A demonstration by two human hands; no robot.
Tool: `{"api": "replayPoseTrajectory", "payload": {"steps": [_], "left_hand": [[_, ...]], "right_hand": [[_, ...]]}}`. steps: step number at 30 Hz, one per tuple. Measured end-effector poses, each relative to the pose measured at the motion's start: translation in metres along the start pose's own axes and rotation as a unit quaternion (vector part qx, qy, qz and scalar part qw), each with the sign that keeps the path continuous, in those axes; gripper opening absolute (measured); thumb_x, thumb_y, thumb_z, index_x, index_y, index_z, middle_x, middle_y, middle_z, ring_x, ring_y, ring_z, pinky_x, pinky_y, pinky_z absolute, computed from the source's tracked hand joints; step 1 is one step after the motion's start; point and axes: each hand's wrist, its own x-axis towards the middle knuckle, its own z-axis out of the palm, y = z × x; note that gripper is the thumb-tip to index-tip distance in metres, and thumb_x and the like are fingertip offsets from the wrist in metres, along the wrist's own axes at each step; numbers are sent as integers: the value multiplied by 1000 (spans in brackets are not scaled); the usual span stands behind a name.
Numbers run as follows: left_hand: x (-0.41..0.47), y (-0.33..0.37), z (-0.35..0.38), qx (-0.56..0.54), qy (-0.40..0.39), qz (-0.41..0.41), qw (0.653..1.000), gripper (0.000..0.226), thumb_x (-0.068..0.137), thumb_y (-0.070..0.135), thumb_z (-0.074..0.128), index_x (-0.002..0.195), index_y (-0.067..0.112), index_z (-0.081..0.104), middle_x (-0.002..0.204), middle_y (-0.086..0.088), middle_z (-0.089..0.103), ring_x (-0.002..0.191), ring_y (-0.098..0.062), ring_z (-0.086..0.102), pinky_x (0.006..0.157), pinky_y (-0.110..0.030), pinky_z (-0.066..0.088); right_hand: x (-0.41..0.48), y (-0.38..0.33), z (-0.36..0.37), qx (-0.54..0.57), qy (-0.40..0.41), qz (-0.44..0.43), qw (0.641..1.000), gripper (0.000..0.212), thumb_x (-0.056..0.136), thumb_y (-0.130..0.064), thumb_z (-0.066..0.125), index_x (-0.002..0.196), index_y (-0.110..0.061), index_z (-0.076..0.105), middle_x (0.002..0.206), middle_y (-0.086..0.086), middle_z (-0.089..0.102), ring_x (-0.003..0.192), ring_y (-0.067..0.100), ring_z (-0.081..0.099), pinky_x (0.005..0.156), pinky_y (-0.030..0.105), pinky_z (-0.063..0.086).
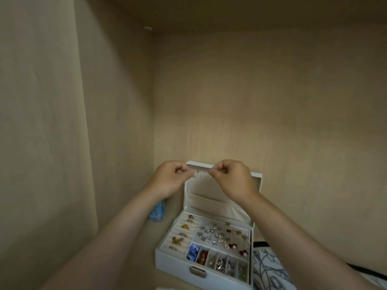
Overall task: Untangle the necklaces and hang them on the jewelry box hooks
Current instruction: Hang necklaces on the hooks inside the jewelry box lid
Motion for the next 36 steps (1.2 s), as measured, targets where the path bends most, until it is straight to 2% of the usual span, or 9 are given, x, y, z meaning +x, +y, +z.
{"api": "replayPoseTrajectory", "payload": {"steps": [6,11,19,24,26,28,31,33,36], "left_hand": [[11,-34,23,-15,98,-59,993,25,85,34,74,72,13,70,56,11,54,56,-4,50,57,-23,37],[24,-49,37,-12,146,-89,985,45,82,41,75,53,17,51,47,8,47,47,-5,43,52,-24,34],[33,-55,51,3,137,-131,982,52,84,45,70,49,19,42,46,0,41,48,-15,41,49,-28,30],[27,-58,55,4,105,-160,982,56,84,42,71,44,18,39,40,6,36,44,-13,39,48,-26,28],[24,-62,53,-4,70,-162,984,49,86,40,68,49,11,53,46,-2,47,50,-15,46,54,-27,34],[18,-63,48,-32,34,-162,986,38,89,34,63,68,3,68,64,-14,64,58,-16,55,59,-26,40],[9,-50,33,-147,-43,-189,970,24,94,21,58,80,6,69,67,-10,61,53,-15,55,54,-26,48],[4,-38,24,-199,-102,-193,955,19,94,19,58,89,4,70,75,-5,62,65,-15,59,68,-29,55],[-1,-27,17,-137,-130,-160,969,26,93,23,57,97,3,73,81,-3,66,76,-12,59,74,-23,48]], "right_hand": [[9,16,59,-8,93,42,995,16,85,-33,74,74,-23,68,65,-11,64,66,8,62,60,27,46],[17,24,95,-86,161,24,983,19,88,-39,71,78,-22,70,70,-9,69,65,12,62,55,26,44],[24,36,114,-126,195,33,972,20,90,-36,69,77,-21,70,68,-4,69,62,16,62,53,27,43],[18,41,103,-150,120,87,978,21,90,-42,65,81,-24,71,76,-8,70,71,14,64,58,25,44],[15,42,99,-139,65,101,983,23,88,-41,65,76,-23,71,75,-10,69,73,13,65,61,24,46],[9,43,94,-116,-11,109,987,25,87,-36,64,70,-19,72,70,-7,70,71,12,66,64,26,52],[-3,35,86,25,-132,152,979,25,87,-24,61,70,-9,73,62,1,69,57,16,64,57,28,53],[-10,27,81,137,-196,186,953,23,90,-22,63,88,-2,73,70,7,65,62,20,60,56,29,48],[-15,23,77,201,-262,181,926,17,89,-21,66,101,-10,71,82,2,69,72,15,60,70,31,47]]}}
